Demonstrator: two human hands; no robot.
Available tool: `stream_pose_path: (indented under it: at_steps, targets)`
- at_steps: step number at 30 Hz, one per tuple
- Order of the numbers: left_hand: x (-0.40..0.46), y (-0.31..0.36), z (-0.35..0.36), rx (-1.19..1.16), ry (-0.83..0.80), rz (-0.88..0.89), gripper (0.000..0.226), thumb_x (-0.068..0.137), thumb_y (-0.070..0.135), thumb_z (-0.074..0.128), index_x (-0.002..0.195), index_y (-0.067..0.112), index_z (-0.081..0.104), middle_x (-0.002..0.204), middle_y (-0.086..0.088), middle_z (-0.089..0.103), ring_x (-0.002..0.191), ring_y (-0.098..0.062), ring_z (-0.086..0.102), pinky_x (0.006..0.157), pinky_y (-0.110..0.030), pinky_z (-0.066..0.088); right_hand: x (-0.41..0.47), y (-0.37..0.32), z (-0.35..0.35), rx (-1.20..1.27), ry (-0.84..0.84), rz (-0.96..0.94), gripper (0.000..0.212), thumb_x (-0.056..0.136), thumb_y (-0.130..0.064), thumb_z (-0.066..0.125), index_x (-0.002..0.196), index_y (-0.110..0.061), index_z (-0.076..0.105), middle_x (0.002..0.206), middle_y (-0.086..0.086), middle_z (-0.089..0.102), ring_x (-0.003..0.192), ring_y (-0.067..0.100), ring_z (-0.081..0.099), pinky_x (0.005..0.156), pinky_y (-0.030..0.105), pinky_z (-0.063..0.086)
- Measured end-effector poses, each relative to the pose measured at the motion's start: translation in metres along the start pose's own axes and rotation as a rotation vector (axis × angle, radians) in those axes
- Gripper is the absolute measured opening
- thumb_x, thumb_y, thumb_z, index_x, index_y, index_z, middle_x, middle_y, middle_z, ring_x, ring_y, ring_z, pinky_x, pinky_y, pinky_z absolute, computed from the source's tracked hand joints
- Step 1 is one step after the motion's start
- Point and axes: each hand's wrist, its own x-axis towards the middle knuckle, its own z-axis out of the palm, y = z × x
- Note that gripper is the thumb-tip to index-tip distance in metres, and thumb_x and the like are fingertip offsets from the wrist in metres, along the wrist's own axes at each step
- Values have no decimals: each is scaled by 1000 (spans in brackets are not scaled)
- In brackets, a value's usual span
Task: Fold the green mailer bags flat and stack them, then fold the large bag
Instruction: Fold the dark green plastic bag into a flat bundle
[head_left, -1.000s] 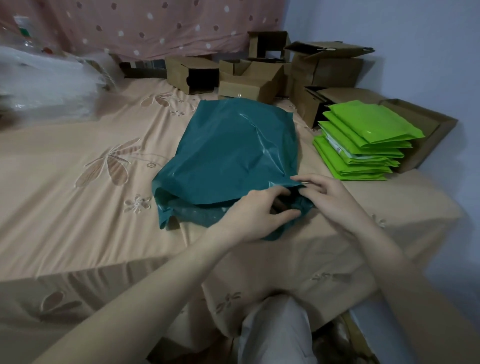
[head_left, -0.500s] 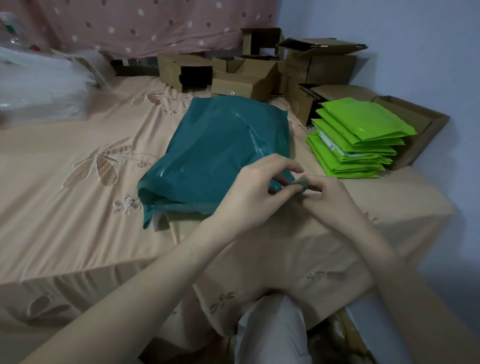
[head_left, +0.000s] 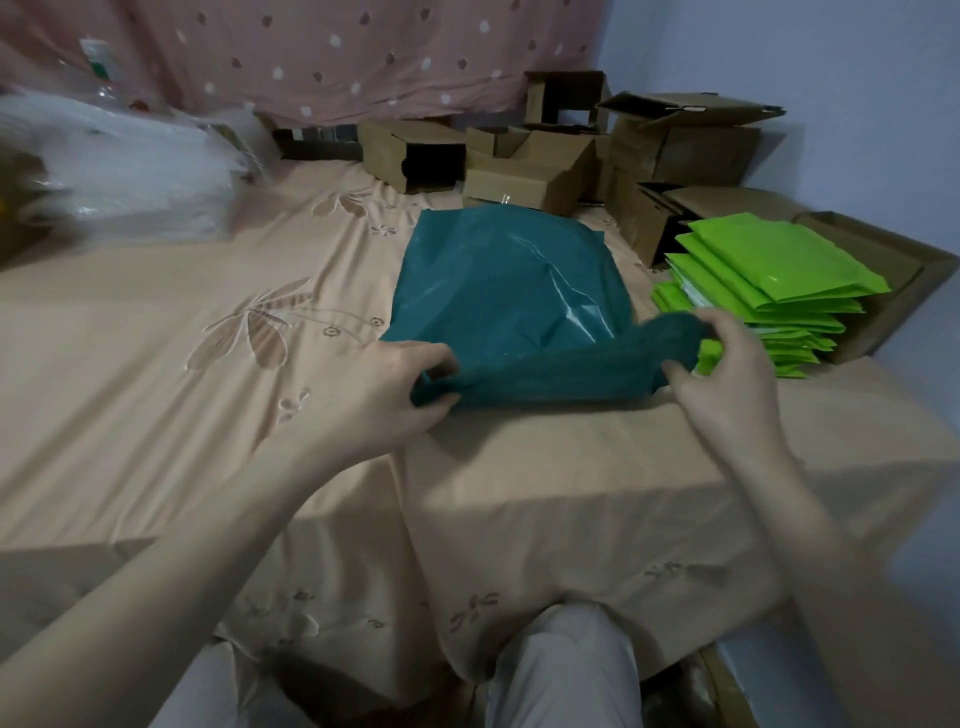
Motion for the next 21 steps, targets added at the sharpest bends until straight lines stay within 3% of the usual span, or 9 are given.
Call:
stream_pose_path:
  at_steps: [3, 7, 11, 16, 19, 21]
  targets:
    - [0, -2, -1, -23, 43, 30, 8, 83, 25, 66, 87, 18, 65, 81, 9, 66, 69, -3, 51, 60, -10, 38, -15, -41, 6, -11, -28, -350, 55, 64, 1, 52, 118, -9, 57, 126, 9, 53, 122, 21, 41, 106, 21, 25]
    - [8, 5, 0, -151, 77, 56, 10, 78, 28, 60, 84, 20, 63, 76, 13, 59, 67, -7, 53, 59, -33, 49, -37, -91, 29, -48, -268, -625, 53, 73, -4, 58, 125, -14, 55, 131, 3, 51, 125, 18, 42, 110, 34, 30]
    - [12, 7, -6, -229, 126, 38, 21, 70, 24, 56, 90, 20, 60, 82, 15, 57, 67, -3, 50, 62, -30, 46, -37, -104, 52, -96, -307, -582, 57, 75, -4, 60, 130, -14, 49, 113, 1, 62, 105, 19, 54, 96, 29, 33]
    - [3, -10, -14, -360, 73, 24, 29, 76, 40, 65, 98, 24, 57, 87, 18, 58, 82, -1, 55, 73, -21, 46, -20, -101, 49, -76, -207, -536, 31, 74, 7, 53, 93, -12, 67, 88, 1, 66, 84, 23, 59, 79, 36, 46]
    - [-3, -16, -21, -461, 35, -29, 42, 73, 54, 63, 108, 31, 61, 94, 17, 64, 92, 1, 59, 84, -17, 46, -16, -92, 48, -56, -196, -516, 26, 75, 7, 54, 86, -13, 67, 84, -1, 65, 81, 21, 59, 74, 36, 47]
    - [-2, -16, -22, -533, 20, -79, 32, 83, 48, 59, 110, 31, 65, 95, 20, 66, 92, 3, 60, 84, -13, 45, -16, -87, 48, -36, -189, -509, 25, 75, 7, 55, 84, -13, 67, 84, -2, 65, 79, 20, 59, 73, 39, 49]
